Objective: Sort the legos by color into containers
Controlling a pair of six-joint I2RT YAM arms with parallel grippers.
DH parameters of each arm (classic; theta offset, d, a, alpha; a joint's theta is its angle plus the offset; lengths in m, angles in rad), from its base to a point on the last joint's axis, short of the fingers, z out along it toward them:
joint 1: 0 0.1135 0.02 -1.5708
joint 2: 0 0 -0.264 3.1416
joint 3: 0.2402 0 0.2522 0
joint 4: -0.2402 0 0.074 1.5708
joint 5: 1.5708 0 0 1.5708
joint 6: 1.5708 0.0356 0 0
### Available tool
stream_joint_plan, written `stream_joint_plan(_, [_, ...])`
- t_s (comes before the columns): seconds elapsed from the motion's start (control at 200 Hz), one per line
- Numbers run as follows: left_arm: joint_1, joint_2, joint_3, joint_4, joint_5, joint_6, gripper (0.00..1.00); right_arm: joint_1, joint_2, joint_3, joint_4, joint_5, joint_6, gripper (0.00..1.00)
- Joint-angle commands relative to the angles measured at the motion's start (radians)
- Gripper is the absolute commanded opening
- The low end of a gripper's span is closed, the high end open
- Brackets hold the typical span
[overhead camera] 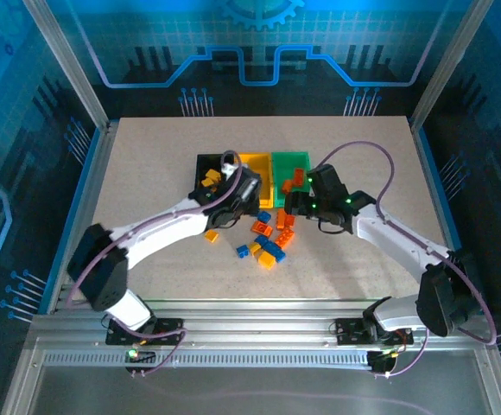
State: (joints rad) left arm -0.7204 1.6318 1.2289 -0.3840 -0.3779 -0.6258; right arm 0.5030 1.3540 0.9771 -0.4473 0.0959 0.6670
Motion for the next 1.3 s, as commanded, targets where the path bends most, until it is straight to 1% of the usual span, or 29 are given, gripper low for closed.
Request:
stream_joint_plan(0.0, [0.049,0.125,0.115,-0.006,0.004,0.077,0.27,-0.014,-0.05,-0.02,-0.011,-0.004,0.017,0.72])
stream_joint_plan(0.165, [0.091,0.271,0.252,-0.026,-0.002,0.092,0.27,-0.018,-0.091,-0.034,-0.029,-0.004,0.019,0.73])
stream_joint_plan(0.215, [0.095,0.303,0.286,-0.041,-0.002,0.094,0.29,-0.02,-0.1,-0.035,-0.033,-0.004,0.02,0.73])
stream_joint_plan(0.295, [0.099,0.347,0.325,-0.052,0.0,0.096,0.39,-0.02,-0.114,-0.037,-0.037,-0.008,0.021,0.73])
stream_joint_plan(0.425, [0.099,0.364,0.363,-0.057,0.008,0.093,0.5,-0.021,-0.128,-0.036,-0.041,-0.013,0.024,0.73])
stream_joint_plan(0.465, [0.099,0.358,0.371,-0.061,0.012,0.093,0.53,-0.023,-0.129,-0.035,-0.042,-0.018,0.026,0.73])
stream_joint_plan(0.51, [0.098,0.346,0.373,-0.061,0.023,0.093,0.61,-0.023,-0.131,-0.033,-0.045,-0.021,0.027,0.73])
stream_joint_plan(0.585, [0.097,0.307,0.354,-0.061,0.041,0.085,0.69,-0.024,-0.134,-0.032,-0.047,-0.024,0.03,0.74])
stream_joint_plan(0.69, [0.088,0.211,0.251,-0.026,0.095,0.069,0.79,-0.024,-0.14,-0.03,-0.052,-0.034,0.029,0.75])
stream_joint_plan(0.815, [0.055,0.071,0.091,-0.001,0.158,0.055,0.99,-0.026,-0.144,-0.029,-0.063,-0.046,0.023,0.76])
stream_joint_plan(1.006, [0.011,-0.11,-0.151,0.009,0.305,0.046,0.99,-0.026,-0.15,-0.051,-0.061,-0.063,0.02,0.76])
stream_joint_plan(1.131, [-0.004,-0.181,-0.287,0.018,0.388,0.057,0.95,-0.027,-0.149,-0.067,-0.048,-0.067,0.025,0.76])
stream_joint_plan(1.166, [-0.01,-0.184,-0.314,0.017,0.392,0.065,0.94,-0.026,-0.148,-0.07,-0.045,-0.068,0.027,0.76])
stream_joint_plan(1.296, [-0.029,-0.16,-0.37,0.034,0.388,0.072,0.81,-0.026,-0.147,-0.072,-0.039,-0.07,0.03,0.76])
